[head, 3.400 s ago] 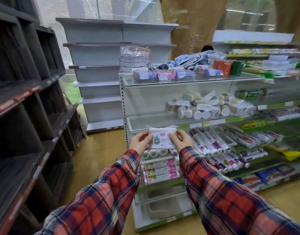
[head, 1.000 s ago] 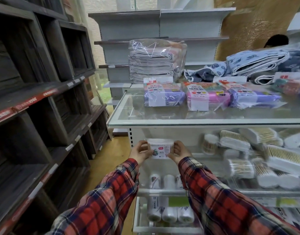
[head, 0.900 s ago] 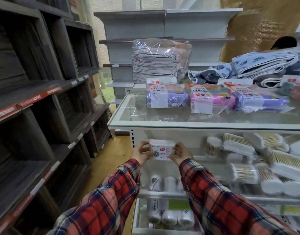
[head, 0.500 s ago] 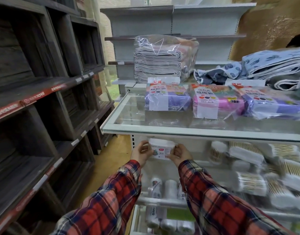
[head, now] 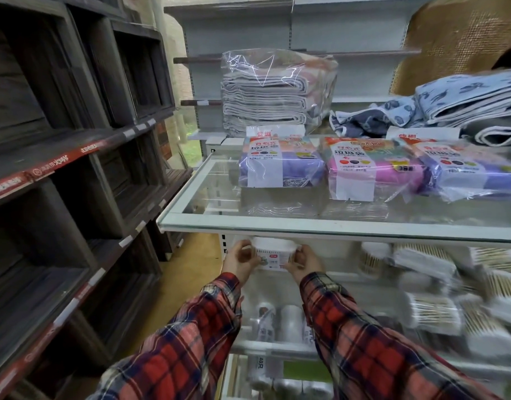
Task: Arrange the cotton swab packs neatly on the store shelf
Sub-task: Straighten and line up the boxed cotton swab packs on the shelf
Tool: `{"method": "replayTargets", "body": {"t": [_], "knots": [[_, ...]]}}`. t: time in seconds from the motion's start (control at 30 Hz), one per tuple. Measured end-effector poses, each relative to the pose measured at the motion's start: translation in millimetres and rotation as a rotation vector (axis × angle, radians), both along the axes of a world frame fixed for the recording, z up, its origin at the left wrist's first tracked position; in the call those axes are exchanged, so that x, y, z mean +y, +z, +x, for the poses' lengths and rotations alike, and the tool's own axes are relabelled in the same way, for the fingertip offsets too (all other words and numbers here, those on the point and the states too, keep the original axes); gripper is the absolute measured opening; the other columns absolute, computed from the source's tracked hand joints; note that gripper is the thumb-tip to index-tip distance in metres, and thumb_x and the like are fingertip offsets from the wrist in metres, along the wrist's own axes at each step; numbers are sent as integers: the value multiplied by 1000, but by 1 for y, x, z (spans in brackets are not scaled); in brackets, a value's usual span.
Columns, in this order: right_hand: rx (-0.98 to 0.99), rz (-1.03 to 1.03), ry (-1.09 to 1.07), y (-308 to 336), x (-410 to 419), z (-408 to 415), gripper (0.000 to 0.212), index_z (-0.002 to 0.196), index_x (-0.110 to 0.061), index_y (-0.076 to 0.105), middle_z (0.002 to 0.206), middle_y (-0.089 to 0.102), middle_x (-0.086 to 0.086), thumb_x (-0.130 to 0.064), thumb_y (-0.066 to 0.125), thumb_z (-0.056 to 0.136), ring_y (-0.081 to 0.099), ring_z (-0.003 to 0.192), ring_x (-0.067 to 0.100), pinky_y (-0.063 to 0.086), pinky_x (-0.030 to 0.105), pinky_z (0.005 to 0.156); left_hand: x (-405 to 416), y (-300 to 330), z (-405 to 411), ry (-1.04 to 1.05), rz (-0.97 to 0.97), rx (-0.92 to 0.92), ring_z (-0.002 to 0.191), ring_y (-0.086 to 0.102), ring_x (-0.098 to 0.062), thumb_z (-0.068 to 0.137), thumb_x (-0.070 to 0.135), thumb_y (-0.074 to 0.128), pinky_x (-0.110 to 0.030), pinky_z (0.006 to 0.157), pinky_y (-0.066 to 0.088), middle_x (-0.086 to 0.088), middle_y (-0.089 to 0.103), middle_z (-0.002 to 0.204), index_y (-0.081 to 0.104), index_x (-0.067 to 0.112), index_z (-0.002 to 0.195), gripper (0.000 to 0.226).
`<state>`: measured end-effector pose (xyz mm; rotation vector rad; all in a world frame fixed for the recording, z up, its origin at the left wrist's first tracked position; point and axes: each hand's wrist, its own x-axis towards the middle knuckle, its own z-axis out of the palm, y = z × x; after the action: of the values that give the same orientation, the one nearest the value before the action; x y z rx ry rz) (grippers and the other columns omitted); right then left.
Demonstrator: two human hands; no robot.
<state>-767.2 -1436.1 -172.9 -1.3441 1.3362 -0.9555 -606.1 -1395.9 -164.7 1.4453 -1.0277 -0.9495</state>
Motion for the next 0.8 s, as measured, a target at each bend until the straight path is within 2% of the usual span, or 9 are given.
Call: {"method": "replayTargets", "body": {"t": [0.1, 0.13, 0.17, 0.27, 0.37, 0.5, 0.6, 0.7, 0.8], "knots": [[81, -36, 23, 2, 3, -2, 34, 108, -10, 48, 99, 59, 4, 8, 62, 83, 55, 95, 13, 45, 10, 74, -3, -6, 3, 0, 14, -23, 106, 62, -26, 83, -6, 65, -29, 84, 54, -15, 64, 118, 53, 3, 124, 44], [99, -53, 31, 2, 3, -2, 34, 111, -8, 49, 97, 58, 2, 7, 62, 83, 55, 93, 12, 43, 5, 69, -3, -8, 3, 1, 17, -21, 108, 62, -27, 83, -6, 65, -33, 87, 54, -16, 64, 119, 52, 3, 125, 45], [112, -64, 39, 2, 3, -2, 34, 111, -8, 49, 99, 60, 3, 5, 63, 83, 57, 94, 13, 44, 5, 71, -4, -9, 4, 4, 21, -17, 109, 62, -28, 83, -6, 64, -34, 89, 53, -16, 63, 120, 52, 2, 126, 45], [118, -84, 48, 1, 1, 0, 34, 105, -15, 48, 111, 64, 10, 4, 64, 82, 62, 106, 23, 49, 30, 93, -5, -10, 4, 8, 14, -5, 110, 61, -29, 84, -7, 62, -31, 86, 53, -16, 63, 119, 52, 2, 124, 42], [115, -65, 42, 2, 4, 1, 33, 114, -7, 50, 109, 62, 6, 6, 59, 85, 59, 103, 17, 45, 25, 91, -5, -11, 3, 11, 7, -2, 109, 61, -28, 86, -7, 60, -23, 79, 51, -16, 63, 118, 52, 0, 123, 38], [91, -69, 24, 2, 6, 2, 43, 125, -3, 48, 118, 63, 13, 9, 58, 85, 60, 111, 25, 44, 26, 95, -6, -13, 2, 16, 23, -12, 108, 60, -25, 87, -5, 60, -30, 90, 51, -14, 62, 121, 50, 1, 127, 42], [80, -42, 12, 0, 7, 3, 48, 129, -4, 46, 123, 61, 14, 8, 58, 84, 58, 115, 26, 44, 32, 102, -5, -15, 0, 26, 34, -31, 109, 60, -24, 85, -4, 63, -34, 95, 51, -11, 63, 119, 50, 2, 125, 43], [98, -59, 6, -4, 6, 3, 47, 127, -6, 48, 122, 62, 13, 7, 60, 83, 59, 114, 25, 44, 40, 104, -3, -13, -3, 29, 20, -32, 107, 61, -24, 82, -6, 66, -22, 82, 53, -8, 63, 113, 52, -1, 122, 42], [114, -62, -4, -7, 4, 2, 47, 127, -8, 49, 121, 63, 10, 5, 62, 83, 59, 115, 25, 43, 43, 105, 0, -9, -7, 33, 27, -27, 105, 59, -20, 84, -6, 64, -22, 84, 50, -8, 62, 114, 51, -1, 125, 43]]}}
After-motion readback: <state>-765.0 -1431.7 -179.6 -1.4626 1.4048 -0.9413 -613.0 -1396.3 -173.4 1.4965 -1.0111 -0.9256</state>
